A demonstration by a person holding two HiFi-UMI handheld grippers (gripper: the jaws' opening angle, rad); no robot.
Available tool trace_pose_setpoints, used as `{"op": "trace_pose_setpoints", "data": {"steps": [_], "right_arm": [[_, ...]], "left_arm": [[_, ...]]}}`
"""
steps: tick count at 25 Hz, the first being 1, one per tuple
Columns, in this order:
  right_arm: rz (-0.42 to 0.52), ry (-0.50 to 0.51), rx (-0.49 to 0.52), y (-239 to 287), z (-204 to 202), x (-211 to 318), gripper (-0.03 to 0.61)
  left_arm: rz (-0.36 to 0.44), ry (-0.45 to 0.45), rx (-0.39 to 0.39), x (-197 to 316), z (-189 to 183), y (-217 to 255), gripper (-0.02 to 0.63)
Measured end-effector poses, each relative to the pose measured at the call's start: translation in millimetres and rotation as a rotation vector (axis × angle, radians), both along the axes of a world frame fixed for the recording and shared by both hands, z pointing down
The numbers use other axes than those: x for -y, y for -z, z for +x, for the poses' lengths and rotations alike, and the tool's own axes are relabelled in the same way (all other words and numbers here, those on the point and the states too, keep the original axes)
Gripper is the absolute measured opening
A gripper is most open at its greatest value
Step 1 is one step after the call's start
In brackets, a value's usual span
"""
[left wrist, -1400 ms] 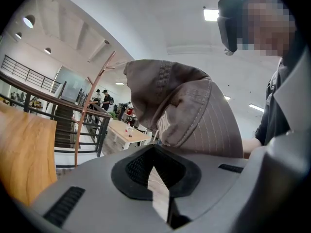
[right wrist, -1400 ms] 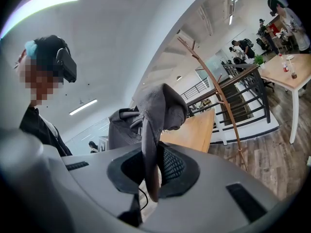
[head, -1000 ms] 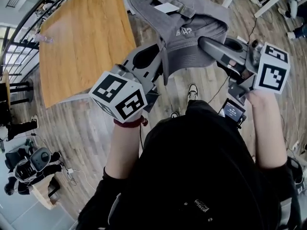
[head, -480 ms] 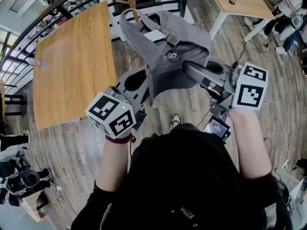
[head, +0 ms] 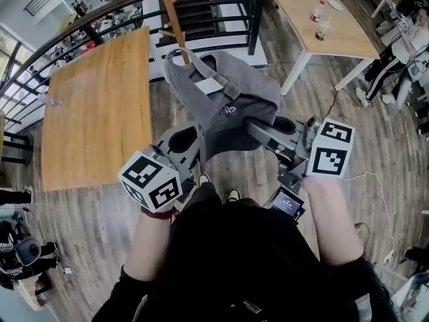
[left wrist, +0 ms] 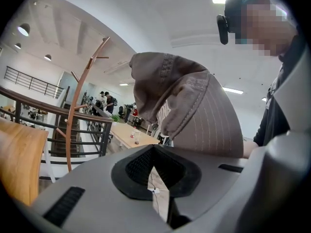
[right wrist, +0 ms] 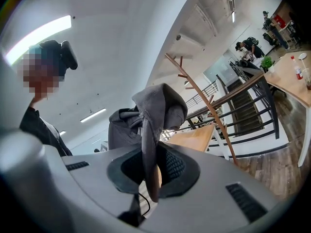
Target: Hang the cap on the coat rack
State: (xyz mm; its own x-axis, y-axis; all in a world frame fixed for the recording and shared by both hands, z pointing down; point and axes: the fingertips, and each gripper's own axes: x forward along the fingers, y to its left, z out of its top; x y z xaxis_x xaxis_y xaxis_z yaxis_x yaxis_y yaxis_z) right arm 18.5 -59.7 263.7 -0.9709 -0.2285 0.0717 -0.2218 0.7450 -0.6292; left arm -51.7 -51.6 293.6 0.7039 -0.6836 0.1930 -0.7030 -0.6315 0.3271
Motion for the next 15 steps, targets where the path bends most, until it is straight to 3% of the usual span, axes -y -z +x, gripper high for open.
{"op": "trace_pose_setpoints", "data": {"steps": [15], "right_arm": [[0.047, -0.007, 0.013, -2, 2, 2, 0.038]], "left_arm": [[0.061, -0.006, 0.006, 11, 2, 5, -0.003]]}}
